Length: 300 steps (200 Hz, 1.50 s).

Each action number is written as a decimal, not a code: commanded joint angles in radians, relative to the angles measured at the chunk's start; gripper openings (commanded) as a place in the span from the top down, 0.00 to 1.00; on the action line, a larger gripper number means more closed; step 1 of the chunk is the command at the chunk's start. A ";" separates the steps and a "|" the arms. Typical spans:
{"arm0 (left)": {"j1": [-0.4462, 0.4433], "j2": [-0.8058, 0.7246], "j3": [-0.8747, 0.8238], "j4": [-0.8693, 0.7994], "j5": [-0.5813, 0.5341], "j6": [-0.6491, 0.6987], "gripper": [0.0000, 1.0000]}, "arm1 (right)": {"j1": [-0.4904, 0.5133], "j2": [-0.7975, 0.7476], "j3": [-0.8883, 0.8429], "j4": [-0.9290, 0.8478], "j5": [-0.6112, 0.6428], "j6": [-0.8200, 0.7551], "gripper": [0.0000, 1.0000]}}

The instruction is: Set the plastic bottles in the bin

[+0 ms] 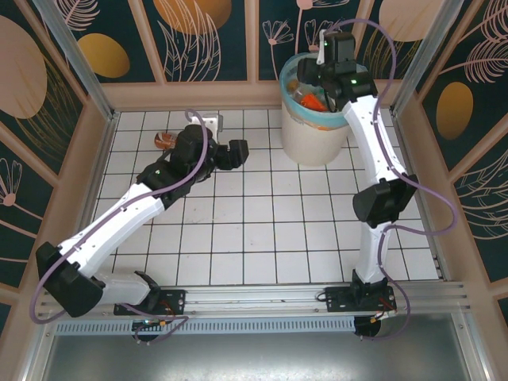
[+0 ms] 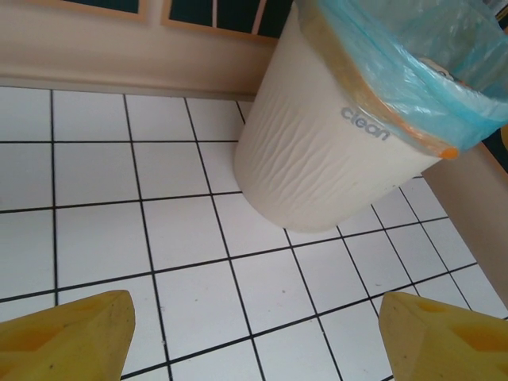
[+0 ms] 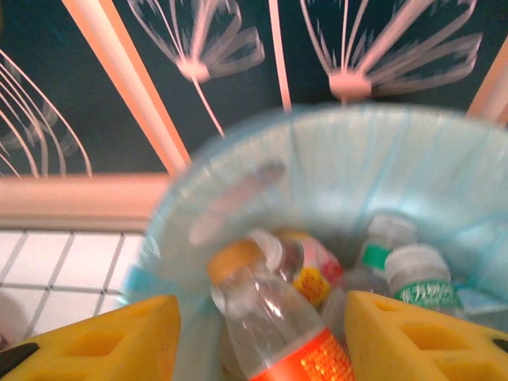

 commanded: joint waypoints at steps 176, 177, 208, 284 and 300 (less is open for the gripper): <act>0.652 -0.444 -0.680 0.130 0.223 -0.458 0.18 | 0.716 -0.047 -0.675 0.704 -0.131 -0.055 0.41; 0.655 -0.445 -0.683 0.133 0.225 -0.462 0.18 | 0.716 -0.048 -0.677 0.705 -0.131 -0.053 0.41; 0.733 -0.485 -0.763 0.184 0.270 -0.565 0.18 | 0.719 -0.104 -0.780 0.762 -0.138 -0.031 0.41; 0.787 -0.560 -0.911 0.205 0.251 -0.716 0.18 | 0.719 -0.157 -0.870 0.781 -0.141 -0.009 0.41; 0.790 -0.550 -0.949 0.244 0.265 -0.747 0.18 | 0.720 -0.165 -0.881 0.787 -0.147 0.001 0.41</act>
